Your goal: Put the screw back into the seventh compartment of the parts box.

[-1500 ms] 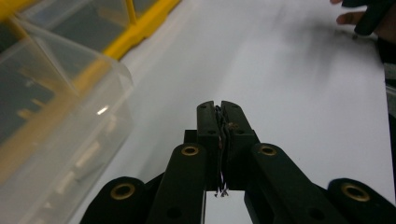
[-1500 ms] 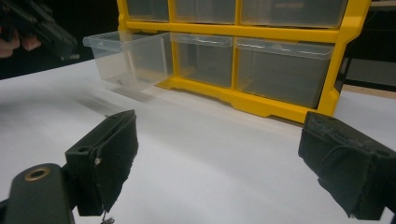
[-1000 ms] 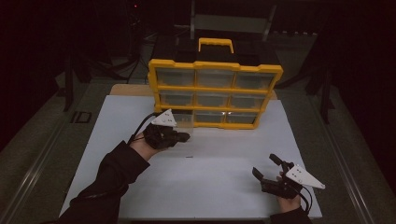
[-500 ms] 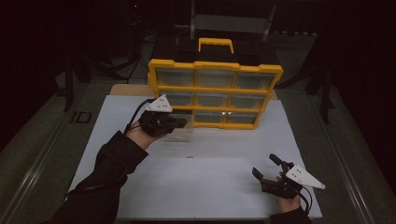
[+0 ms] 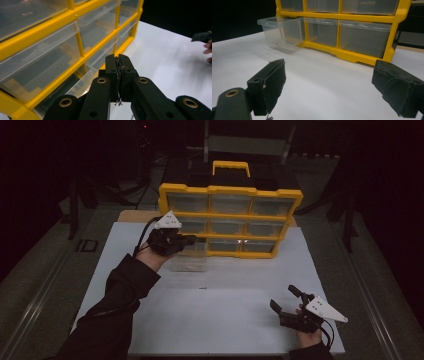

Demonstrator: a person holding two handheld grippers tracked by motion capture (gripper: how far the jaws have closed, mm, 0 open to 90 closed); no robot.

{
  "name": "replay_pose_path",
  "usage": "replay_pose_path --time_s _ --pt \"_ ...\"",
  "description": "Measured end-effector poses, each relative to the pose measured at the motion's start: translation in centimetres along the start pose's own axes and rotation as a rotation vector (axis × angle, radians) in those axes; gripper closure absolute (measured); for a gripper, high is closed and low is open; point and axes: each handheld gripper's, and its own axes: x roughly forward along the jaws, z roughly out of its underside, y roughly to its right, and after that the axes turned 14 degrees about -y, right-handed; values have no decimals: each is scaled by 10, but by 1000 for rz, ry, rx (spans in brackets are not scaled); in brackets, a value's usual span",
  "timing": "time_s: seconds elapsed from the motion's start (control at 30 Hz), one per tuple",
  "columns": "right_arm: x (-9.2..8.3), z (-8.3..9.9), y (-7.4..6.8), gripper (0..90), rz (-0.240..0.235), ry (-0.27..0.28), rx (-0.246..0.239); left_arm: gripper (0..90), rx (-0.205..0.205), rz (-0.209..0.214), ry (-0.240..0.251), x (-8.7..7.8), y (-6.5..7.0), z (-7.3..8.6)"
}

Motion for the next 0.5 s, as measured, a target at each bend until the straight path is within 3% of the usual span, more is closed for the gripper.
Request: replay_pose_path --time_s 0.3,0.5 --pt "0 0 0 117 -2 -4 1 865 -41 -50 -5 9 -6 -2" --pt "1 0 0 117 -4 -5 2 864 -64 -57 -8 17 -9 -2"
